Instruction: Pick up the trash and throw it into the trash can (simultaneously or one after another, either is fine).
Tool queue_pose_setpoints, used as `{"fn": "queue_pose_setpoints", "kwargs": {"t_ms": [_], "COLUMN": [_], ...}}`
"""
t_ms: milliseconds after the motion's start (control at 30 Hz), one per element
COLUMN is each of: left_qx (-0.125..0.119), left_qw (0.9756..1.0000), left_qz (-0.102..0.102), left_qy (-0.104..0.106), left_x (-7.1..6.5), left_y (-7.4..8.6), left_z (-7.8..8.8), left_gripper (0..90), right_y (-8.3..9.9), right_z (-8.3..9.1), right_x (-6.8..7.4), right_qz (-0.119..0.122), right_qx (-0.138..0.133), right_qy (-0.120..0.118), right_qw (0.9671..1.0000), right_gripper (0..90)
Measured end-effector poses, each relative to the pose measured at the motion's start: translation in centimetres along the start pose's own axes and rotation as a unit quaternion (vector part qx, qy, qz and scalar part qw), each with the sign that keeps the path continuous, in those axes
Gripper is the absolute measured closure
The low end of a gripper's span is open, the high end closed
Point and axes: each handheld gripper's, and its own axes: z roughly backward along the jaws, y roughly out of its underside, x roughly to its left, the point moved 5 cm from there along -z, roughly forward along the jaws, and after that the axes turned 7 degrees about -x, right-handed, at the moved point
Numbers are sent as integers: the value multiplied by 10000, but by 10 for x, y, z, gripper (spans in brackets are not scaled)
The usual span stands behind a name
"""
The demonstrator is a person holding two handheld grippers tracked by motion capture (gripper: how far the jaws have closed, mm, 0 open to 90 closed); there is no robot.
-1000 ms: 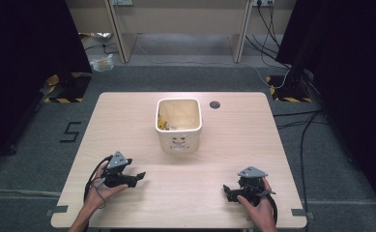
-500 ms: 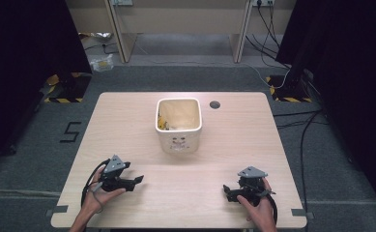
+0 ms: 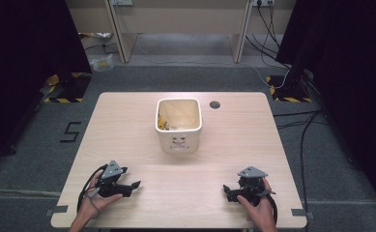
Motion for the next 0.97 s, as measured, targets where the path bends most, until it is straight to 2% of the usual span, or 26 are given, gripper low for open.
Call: {"fn": "queue_pose_setpoints", "kwargs": {"t_ms": [100, 333, 500, 967], "left_qx": [88, 78, 106, 105], "left_qw": [10000, 10000, 9999, 9999], "left_qz": [-29, -1, -23, -21], "left_qy": [-16, -61, -19, -18], "left_x": [0, -1, -2, -2], "left_y": [5, 7, 8, 8], "left_z": [-1, 1, 1, 1], "left_gripper": [191, 177, 154, 153], "right_y": [0, 0, 0, 0], "right_z": [0, 0, 0, 0], "right_x": [0, 0, 0, 0], "right_qz": [1, 5, 2, 2], "right_qx": [-5, -4, -7, -7], "right_qy": [2, 2, 7, 7], "right_qw": [10000, 10000, 10000, 10000], "right_gripper": [6, 5, 5, 6]}}
